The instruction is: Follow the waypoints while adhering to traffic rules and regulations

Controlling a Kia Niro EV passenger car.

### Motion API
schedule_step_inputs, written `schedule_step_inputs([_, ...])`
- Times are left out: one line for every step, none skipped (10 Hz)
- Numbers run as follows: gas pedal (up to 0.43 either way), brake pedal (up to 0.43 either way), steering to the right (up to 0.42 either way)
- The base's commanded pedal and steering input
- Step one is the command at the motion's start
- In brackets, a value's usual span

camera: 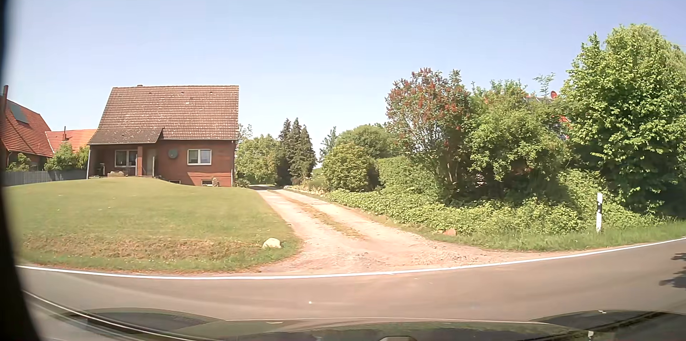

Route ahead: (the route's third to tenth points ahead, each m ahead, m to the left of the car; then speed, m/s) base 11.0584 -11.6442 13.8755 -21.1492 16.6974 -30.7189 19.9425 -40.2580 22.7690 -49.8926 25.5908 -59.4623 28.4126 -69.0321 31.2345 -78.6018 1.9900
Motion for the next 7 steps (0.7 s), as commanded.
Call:
schedule_step_inputs([0.37, 0.0, 0.597])
schedule_step_inputs([0.37, 0.0, 0.61])
schedule_step_inputs([0.37, 0.0, 0.626])
schedule_step_inputs([0.37, 0.0, 0.636])
schedule_step_inputs([0.37, 0.0, 0.647])
schedule_step_inputs([0.37, 0.0, 0.654])
schedule_step_inputs([0.358, 0.0, 0.657])
